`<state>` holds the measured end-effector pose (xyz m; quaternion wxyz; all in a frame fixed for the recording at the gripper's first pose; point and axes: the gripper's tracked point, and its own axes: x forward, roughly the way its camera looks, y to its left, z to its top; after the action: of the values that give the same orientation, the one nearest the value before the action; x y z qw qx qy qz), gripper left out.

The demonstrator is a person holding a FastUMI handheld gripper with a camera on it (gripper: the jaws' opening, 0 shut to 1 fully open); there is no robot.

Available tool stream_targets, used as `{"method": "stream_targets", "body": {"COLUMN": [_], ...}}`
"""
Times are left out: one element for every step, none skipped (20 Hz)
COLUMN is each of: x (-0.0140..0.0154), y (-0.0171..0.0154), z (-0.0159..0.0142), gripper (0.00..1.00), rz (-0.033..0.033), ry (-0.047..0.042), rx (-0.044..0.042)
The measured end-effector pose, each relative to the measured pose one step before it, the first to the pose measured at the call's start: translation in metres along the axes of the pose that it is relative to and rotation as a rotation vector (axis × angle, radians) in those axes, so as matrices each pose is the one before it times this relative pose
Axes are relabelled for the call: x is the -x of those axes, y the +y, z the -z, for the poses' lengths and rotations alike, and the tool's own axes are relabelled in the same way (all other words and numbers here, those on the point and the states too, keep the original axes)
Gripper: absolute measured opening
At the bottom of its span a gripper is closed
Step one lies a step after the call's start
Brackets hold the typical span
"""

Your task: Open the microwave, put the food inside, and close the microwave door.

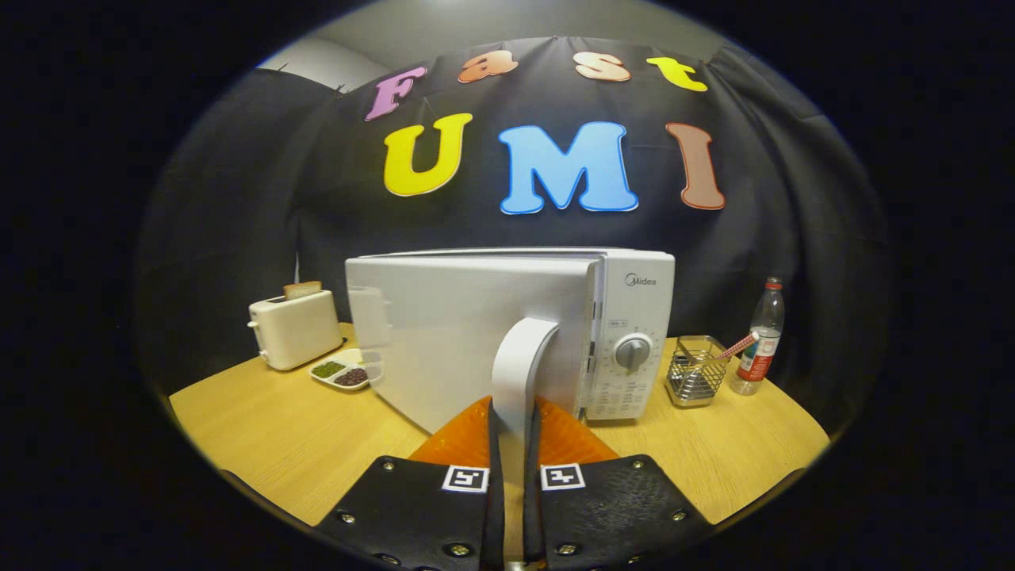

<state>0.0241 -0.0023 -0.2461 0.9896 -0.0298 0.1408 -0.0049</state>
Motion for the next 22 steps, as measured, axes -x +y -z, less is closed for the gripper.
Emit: {"method": "stream_targets", "body": {"x": [0.00874,0.00929,0.00912,0.00851,0.00686,0.00576,0.00319,0.00138,0.00124,0.00048,0.00053,-0.0006,-0.00029,-0.00116,-0.00188,-0.00082,0.0003,-0.00066,-0.00184,-0.00034,-0.0015,0.00161], "y": [0.01159,0.01343,0.01591,0.01677,0.0173,0.01616,0.01644,0.01621,0.0159,0.01567,0.0148,0.01344,0.01246,0.01105,0.00792,0.00619,0.00885,0.00937,0.00746,0.00583,0.00349,0.00277], "z": [0.00222,0.00248,0.00259,0.00208,0.00175,0.0006,0.0029,0.00039,0.0011,-0.00033,-0.00007,-0.00106,0.00115,-0.00088,0.00009,0.0002,0.0008,-0.00091,-0.00128,-0.00092,0.00071,0.0009], "gripper": [0.1,0.1,0.1,0.09,0.09,0.09,0.09,0.09,0.09,0.08,0.09,0.08,0.08,0.08,0.08,0.08,0.08,0.08,0.08,0.08,0.08,0.08], "rz": [-0.03153,-0.03169,-0.03128,-0.02803,-0.02255,-0.01544,-0.01175,-0.00686,-0.00126,0.00504,0.00938,0.01654,0.02174,0.0224,0.03116,0.03662,0.03162,0.02829,0.02899,0.02375,0.01862,0.00389], "ry": [0.01111,0.0118,0.00657,-0.00217,-0.00909,-0.01561,-0.01062,-0.01039,-0.00927,-0.01258,-0.0133,-0.01377,-0.01084,-0.00761,-0.00827,-0.00502,-0.00709,-0.00951,-0.01021,-0.00454,0.0012,0.01357], "rx": [-0.00408,-0.00678,0.00279,0.01132,0.01559,0.01742,0.01845,0.00303,0.00351,0.00797,0.00357,0.00359,0.01488,0.00932,0.00861,0.00118,0.00481,0.01251,0.01668,0.01937,0.01092,-0.00305]}}
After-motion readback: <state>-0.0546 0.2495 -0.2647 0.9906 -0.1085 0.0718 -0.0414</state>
